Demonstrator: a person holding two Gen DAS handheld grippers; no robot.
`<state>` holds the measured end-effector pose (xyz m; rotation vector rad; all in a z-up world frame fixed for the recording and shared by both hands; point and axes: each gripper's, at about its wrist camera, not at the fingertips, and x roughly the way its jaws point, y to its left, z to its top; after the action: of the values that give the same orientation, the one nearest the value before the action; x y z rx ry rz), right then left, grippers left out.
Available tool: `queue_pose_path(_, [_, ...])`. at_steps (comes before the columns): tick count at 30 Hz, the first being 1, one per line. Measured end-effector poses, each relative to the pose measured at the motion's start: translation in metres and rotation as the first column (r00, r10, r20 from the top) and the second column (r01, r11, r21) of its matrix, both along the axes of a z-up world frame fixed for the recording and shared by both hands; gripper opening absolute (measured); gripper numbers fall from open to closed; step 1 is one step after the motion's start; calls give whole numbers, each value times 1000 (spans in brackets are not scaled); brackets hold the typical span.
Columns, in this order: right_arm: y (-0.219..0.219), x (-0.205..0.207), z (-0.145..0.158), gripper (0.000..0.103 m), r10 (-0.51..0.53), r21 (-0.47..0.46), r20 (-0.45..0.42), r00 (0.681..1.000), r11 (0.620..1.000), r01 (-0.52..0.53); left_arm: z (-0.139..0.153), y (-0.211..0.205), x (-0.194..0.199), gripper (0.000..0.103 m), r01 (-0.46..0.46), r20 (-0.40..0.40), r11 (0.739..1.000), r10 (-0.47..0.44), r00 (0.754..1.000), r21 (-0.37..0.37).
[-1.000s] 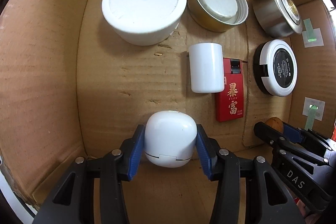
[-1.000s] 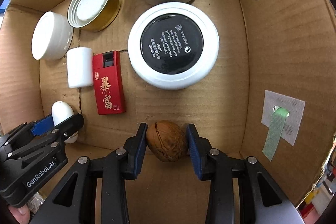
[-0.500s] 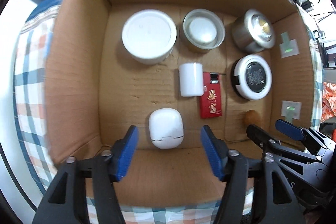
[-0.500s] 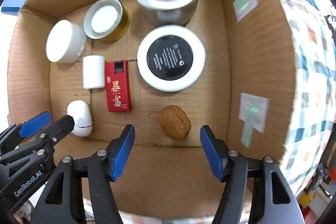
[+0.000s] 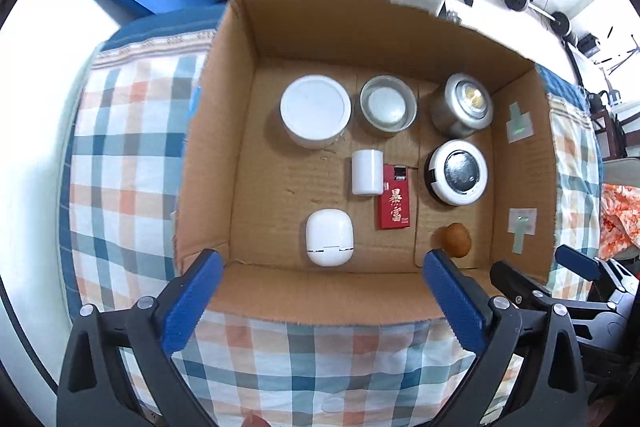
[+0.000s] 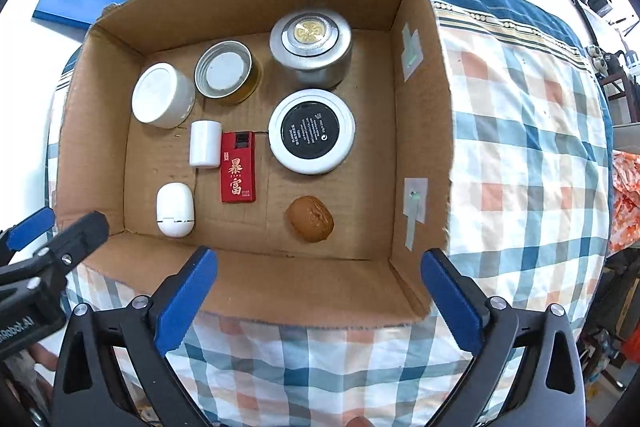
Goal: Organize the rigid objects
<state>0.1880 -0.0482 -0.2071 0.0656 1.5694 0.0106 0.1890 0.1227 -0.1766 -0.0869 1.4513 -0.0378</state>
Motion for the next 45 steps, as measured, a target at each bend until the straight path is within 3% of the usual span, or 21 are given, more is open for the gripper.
queue_pose_path(6, [-14,-25,33,103,-4,0,68,998,1000,4,46,-7,-21,103,3,104,1000,-5,995,20])
queue_pose_path(15, [-34,-80,134,103,-16,35,215,977,999,9,146,-15,-75,103,-11,291,1000,4,957,22])
queue_pose_path(25, [-39,-144,254,103,-1,31,420,908,999,-13,209,-28,-127,103,17,364,999,-29,931,36])
queue_pose_path(32, [-40,-169,286,103,0,14,480,877,1000,-8,235,-29,-151,103,14,419,999,-25,908,30])
queue_pose_path(45, [-52,-188,295,103,-37,2,497,867,999,42,245,-25,-171,103,-18,441,1000,11,897,12])
